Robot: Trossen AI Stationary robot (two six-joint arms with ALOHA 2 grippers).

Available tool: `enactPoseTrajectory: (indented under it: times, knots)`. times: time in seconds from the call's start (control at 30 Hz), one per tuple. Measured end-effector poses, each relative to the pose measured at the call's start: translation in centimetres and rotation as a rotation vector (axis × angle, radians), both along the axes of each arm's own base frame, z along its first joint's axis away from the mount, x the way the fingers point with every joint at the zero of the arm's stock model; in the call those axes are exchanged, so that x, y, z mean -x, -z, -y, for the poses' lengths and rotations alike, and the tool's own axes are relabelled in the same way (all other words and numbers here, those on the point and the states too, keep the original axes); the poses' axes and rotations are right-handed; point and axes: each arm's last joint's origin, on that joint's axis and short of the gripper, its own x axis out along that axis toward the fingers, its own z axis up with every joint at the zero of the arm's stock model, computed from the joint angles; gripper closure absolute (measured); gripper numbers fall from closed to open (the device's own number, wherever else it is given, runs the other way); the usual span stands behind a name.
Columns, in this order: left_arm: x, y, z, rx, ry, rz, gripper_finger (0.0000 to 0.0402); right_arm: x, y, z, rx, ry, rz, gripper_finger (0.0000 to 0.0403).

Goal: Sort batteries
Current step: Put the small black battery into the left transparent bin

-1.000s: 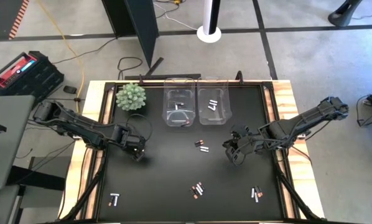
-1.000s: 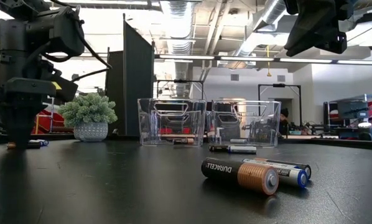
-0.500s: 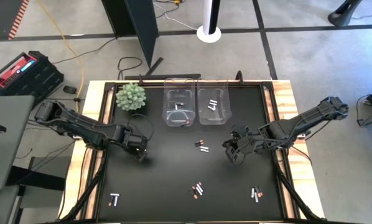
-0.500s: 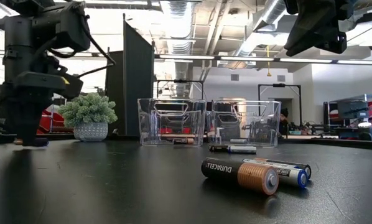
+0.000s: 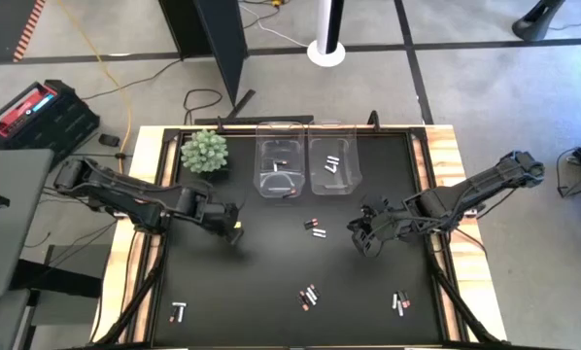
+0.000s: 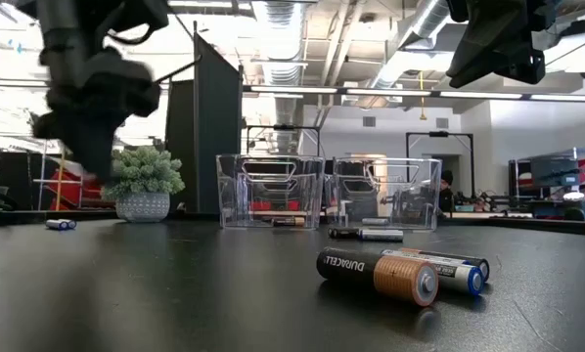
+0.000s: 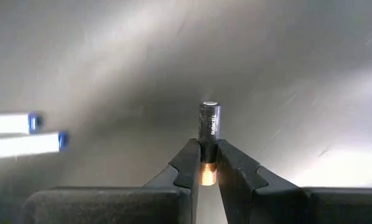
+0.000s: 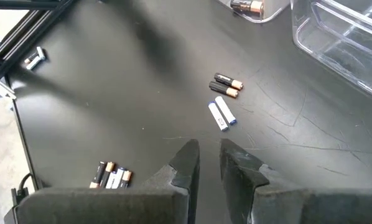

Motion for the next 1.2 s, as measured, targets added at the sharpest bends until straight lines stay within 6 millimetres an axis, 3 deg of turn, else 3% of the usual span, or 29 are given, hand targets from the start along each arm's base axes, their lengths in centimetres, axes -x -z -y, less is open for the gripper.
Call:
enactPoseTrajectory:
  times: [0.37,0.57,0.77,0.97,1.2]
  knots:
    - [-3.1,-7.0,-3.9,-0.134,0.057,0.24,0.0363,0.0,0.0,0.0,0.027,-0.028,-0.005,0.0321]
    - [-3.3,-11.7,-9.0,-0.226,0.082,0.362,0.0363,0.0,0.0,0.0,0.026,-0.027,-0.005,0.0321]
    - [-3.1,-15.0,-14.8,-0.354,0.106,0.412,0.0363,-0.1,0.0,0.3,0.025,-0.013,-0.003,0.0321]
    - [-6.9,-15.6,-20.0,-0.388,0.272,0.342,0.0363,-0.5,-0.2,0.8,0.012,0.017,0.025,0.0321]
    - [-11.4,-12.8,-23.4,-0.394,0.518,0.16,0.0363,-0.8,-0.3,1.7,-0.017,0.084,0.043,0.0321]
